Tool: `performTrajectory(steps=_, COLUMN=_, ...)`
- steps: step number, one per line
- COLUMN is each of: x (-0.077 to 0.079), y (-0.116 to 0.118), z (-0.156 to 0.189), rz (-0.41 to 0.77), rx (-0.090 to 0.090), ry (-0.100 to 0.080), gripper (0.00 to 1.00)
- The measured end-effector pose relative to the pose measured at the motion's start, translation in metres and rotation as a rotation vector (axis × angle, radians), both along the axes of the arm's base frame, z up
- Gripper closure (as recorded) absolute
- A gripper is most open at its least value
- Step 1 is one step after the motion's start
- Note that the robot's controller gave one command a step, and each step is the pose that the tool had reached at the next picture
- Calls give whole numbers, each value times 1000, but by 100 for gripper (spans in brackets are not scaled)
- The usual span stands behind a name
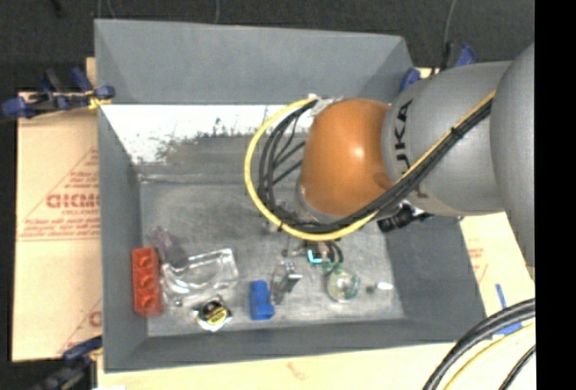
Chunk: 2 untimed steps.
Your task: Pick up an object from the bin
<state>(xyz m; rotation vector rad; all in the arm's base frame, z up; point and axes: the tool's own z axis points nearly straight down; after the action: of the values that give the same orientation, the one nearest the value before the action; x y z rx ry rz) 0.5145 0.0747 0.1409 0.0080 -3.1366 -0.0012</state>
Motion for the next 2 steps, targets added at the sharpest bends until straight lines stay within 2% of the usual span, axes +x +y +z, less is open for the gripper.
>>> performTrajectory(steps=1, x=-27, y=18, z=-69, rz=16, rx=2, ry=-19, gripper=0)
performTrajectory(steps=2, x=-27, y=18, z=-67, rz=13, rx=3, ry=-15, gripper=100)
